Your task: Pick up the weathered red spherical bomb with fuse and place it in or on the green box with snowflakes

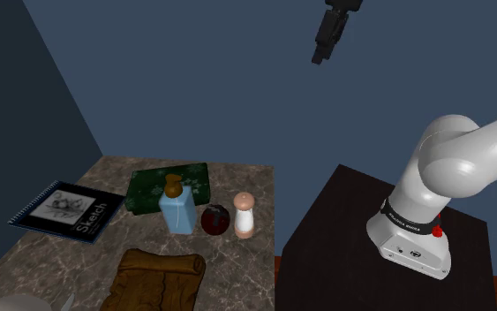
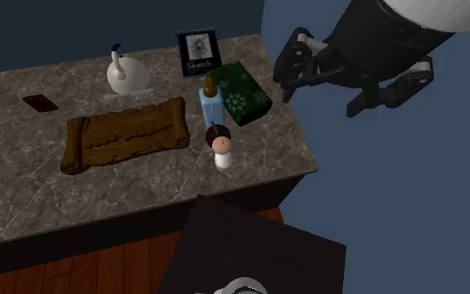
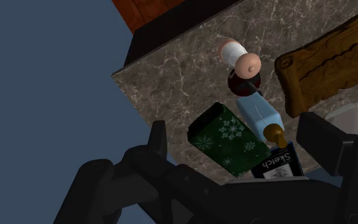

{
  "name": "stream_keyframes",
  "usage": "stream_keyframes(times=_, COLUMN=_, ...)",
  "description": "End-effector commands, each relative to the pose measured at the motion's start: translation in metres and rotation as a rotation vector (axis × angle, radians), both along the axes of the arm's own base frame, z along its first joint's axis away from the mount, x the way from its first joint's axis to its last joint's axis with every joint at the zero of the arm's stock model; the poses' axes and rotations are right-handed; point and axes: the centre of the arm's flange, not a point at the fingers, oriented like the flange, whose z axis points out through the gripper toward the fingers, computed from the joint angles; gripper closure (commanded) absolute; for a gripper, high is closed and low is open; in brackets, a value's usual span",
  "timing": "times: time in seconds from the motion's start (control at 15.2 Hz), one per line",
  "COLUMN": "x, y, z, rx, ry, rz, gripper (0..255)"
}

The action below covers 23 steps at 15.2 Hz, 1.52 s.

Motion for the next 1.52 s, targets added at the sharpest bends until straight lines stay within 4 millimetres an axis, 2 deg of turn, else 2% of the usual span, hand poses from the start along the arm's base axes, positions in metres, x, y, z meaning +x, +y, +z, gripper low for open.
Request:
stream_keyframes(times=0.0, x=0.0, y=0.0, z=0.0, rx=0.0, ry=0.0, rz=0.0, gripper=0)
stream_keyframes(times=1.45, x=0.085, y=0.162, z=-0.231, rx=-0.123, ry=-0.075, rz=0.266, gripper=0)
